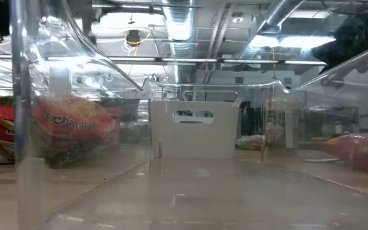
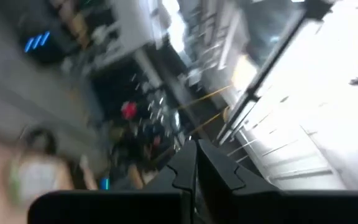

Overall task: Pick & Place Food Item
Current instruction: Put the orange seasoning pack into the top transparent bin

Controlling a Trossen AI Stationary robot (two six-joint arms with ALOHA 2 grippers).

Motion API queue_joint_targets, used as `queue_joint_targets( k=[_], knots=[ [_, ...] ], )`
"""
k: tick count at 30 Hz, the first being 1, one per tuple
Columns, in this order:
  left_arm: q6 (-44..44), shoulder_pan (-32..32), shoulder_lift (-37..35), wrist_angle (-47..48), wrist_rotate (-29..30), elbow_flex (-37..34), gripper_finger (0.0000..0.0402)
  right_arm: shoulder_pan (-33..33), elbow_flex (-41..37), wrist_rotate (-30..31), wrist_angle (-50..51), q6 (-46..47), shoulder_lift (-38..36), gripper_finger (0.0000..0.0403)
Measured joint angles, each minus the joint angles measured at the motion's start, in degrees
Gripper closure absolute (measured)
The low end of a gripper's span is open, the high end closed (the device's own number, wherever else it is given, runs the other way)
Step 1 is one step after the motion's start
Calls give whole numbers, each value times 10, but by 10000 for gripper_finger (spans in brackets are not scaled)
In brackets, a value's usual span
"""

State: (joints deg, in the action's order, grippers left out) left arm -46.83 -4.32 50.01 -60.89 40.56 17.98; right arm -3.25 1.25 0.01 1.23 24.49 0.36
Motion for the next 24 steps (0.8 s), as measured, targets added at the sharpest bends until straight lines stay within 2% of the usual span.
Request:
queue_joint_targets(
  k=[4,6,9,12,16,19,21,24],
  knots=[
    [99,2,-2,-15,9,55,394,0,0,1,-1,-10,0,403],
    [105,2,-1,-14,13,82,394,0,-1,21,-10,-30,0,403],
    [109,2,-1,-14,14,115,394,0,-1,30,-45,7,0,403],
    [111,2,5,-14,13,142,394,4,-1,44,-123,8,0,403],
    [152,2,8,-12,-40,175,394,10,-1,54,-240,6,-1,403],
    [193,2,7,-14,-51,193,394,18,0,93,-287,19,-1,403],
    [210,2,7,-12,-63,199,394,20,0,97,-314,36,-1,403],
    [213,2,7,-14,-127,206,394,19,0,122,-370,70,-1,403]
  ],
)
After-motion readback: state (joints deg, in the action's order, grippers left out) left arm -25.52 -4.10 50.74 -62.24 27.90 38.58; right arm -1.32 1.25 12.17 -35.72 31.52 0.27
